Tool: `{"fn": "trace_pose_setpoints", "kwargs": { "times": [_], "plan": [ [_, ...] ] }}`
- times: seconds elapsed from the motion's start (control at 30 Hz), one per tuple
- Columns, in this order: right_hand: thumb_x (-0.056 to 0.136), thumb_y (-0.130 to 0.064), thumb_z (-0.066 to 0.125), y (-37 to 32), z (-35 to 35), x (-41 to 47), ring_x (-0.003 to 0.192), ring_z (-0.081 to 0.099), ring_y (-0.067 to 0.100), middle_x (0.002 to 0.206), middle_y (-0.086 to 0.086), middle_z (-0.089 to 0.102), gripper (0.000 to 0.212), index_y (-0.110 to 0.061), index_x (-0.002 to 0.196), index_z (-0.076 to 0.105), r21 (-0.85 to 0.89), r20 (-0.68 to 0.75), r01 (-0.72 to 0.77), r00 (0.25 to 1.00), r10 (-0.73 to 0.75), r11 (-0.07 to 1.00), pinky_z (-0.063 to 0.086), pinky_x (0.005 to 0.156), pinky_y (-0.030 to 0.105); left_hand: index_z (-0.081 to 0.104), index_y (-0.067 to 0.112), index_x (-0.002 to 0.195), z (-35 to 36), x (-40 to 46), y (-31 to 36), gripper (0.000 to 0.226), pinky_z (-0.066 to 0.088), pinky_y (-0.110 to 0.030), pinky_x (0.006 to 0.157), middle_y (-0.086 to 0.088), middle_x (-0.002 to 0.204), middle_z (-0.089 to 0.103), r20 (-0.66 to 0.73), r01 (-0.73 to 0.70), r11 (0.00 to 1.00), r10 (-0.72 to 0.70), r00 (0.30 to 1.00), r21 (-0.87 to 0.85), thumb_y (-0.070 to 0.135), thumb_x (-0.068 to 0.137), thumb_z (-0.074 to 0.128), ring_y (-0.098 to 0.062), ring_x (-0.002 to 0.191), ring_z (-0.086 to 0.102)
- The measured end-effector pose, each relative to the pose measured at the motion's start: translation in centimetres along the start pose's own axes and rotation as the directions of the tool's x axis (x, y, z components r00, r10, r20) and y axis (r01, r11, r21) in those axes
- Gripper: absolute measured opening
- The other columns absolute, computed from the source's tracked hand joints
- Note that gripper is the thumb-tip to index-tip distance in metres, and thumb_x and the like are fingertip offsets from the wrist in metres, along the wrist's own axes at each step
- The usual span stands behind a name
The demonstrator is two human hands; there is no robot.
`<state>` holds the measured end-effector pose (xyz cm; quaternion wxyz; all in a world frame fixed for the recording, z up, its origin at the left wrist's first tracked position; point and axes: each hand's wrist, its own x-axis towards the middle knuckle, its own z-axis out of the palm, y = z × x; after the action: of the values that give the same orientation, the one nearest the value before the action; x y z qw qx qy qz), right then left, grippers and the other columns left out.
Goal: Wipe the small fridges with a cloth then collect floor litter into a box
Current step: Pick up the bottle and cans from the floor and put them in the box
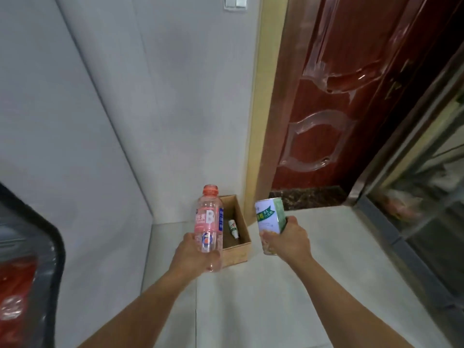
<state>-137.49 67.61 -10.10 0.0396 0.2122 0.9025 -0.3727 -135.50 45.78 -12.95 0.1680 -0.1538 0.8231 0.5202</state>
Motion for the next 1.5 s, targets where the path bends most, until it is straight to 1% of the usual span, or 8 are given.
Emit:
{"fn": "trace_pose_setpoints", "kwargs": {
  "times": [0.23, 0.47, 0.6, 0.77, 0.93, 1.2, 1.33, 1.5],
  "plan": [
    [0.072, -0.042, 0.074, -2.2, 3.5, 11.0, 0.092, 0.059, 0.023, 0.111, 0.007, 0.061, 0.060, -0.013, 0.117, 0.047, -0.055, 0.158, 0.029, 0.987, -0.020, 0.998, 0.043, 0.068, 0.026, 0.053, 0.014, 0.112, 1.8, 8.8, 2.6, 0.048, 0.056, -0.043, 0.086, -0.005, 0.102, 0.066, -0.060, 0.035, 0.994, -0.041, 0.997, -0.103, 0.029, 0.073, 0.077, -0.020, 0.091, 0.066],
    [0.074, -0.037, 0.074, -4.8, 9.9, 21.7, 0.103, 0.058, 0.026, 0.114, 0.009, 0.059, 0.060, -0.009, 0.119, 0.045, -0.100, 0.254, 0.023, 0.967, 0.003, 0.995, 0.052, 0.082, 0.037, 0.046, 0.011, 0.117, 1.8, 20.9, 1.6, 0.058, 0.055, -0.035, 0.080, -0.005, 0.108, 0.063, -0.056, 0.203, 0.974, -0.209, 0.976, -0.103, 0.026, 0.071, 0.079, -0.020, 0.093, 0.065],
    [0.073, -0.036, 0.075, -4.9, 13.9, 27.3, 0.103, 0.058, 0.027, 0.113, 0.011, 0.059, 0.058, -0.007, 0.115, 0.046, -0.128, 0.283, -0.044, 0.956, 0.079, 0.991, 0.052, 0.082, 0.036, 0.052, 0.017, 0.106, 2.2, 27.9, 0.8, 0.042, 0.054, -0.028, 0.073, 0.002, 0.092, 0.065, 0.002, 0.242, 0.968, -0.242, 0.970, -0.061, 0.023, 0.073, 0.077, -0.012, 0.080, 0.065],
    [0.074, -0.033, 0.075, -3.5, 18.9, 33.1, 0.099, 0.059, 0.028, 0.108, 0.012, 0.059, 0.057, -0.004, 0.114, 0.046, -0.162, 0.305, -0.091, 0.942, 0.138, 0.983, 0.051, 0.079, 0.034, 0.057, 0.019, 0.102, 3.7, 35.6, -1.1, 0.037, 0.056, -0.037, 0.083, -0.005, 0.099, 0.068, 0.054, 0.318, 0.948, -0.317, 0.947, -0.018, 0.025, 0.071, 0.078, -0.017, 0.085, 0.067],
    [0.074, -0.032, 0.074, 0.2, 24.9, 38.0, 0.092, 0.059, 0.025, 0.104, 0.011, 0.060, 0.055, -0.003, 0.112, 0.048, -0.195, 0.368, -0.114, 0.912, 0.181, 0.974, 0.051, 0.075, 0.035, 0.050, 0.013, 0.119, 7.3, 42.1, -5.5, 0.063, 0.056, -0.041, 0.084, -0.005, 0.108, 0.064, 0.065, 0.399, 0.917, -0.398, 0.915, -0.011, 0.031, 0.067, 0.080, -0.020, 0.093, 0.066],
    [0.078, -0.033, 0.072, 9.7, 37.3, 44.4, 0.105, 0.058, 0.027, 0.118, 0.010, 0.056, 0.065, -0.005, 0.127, 0.040, -0.216, 0.490, -0.171, 0.833, 0.257, 0.961, 0.053, 0.085, 0.037, 0.052, 0.016, 0.117, 15.6, 50.7, -16.6, 0.058, 0.058, -0.037, 0.080, -0.001, 0.101, 0.067, 0.054, 0.491, 0.870, -0.489, 0.871, -0.038, 0.034, 0.069, 0.078, -0.014, 0.085, 0.068],
    [0.082, -0.029, 0.068, 14.1, 43.6, 46.8, 0.109, 0.056, 0.028, 0.123, 0.010, 0.055, 0.065, -0.007, 0.133, 0.035, -0.177, 0.498, -0.163, 0.836, 0.231, 0.971, 0.052, 0.085, 0.036, 0.040, 0.015, 0.126, 19.2, 54.6, -22.2, 0.074, 0.054, -0.043, 0.087, -0.006, 0.118, 0.057, -0.007, 0.562, 0.827, -0.562, 0.827, 0.004, 0.039, 0.067, 0.077, -0.024, 0.102, 0.061],
    [0.083, -0.030, 0.066, 20.0, 50.5, 49.9, 0.105, 0.059, 0.029, 0.122, 0.013, 0.056, 0.064, -0.007, 0.133, 0.033, -0.212, 0.526, -0.149, 0.816, 0.241, 0.966, 0.052, 0.079, 0.035, 0.032, 0.012, 0.130, 24.1, 59.1, -28.8, 0.076, 0.051, -0.044, 0.089, -0.010, 0.122, 0.054, -0.038, 0.600, 0.793, -0.600, 0.799, 0.103, 0.046, 0.073, 0.070, -0.026, 0.105, 0.059]
  ]
}}
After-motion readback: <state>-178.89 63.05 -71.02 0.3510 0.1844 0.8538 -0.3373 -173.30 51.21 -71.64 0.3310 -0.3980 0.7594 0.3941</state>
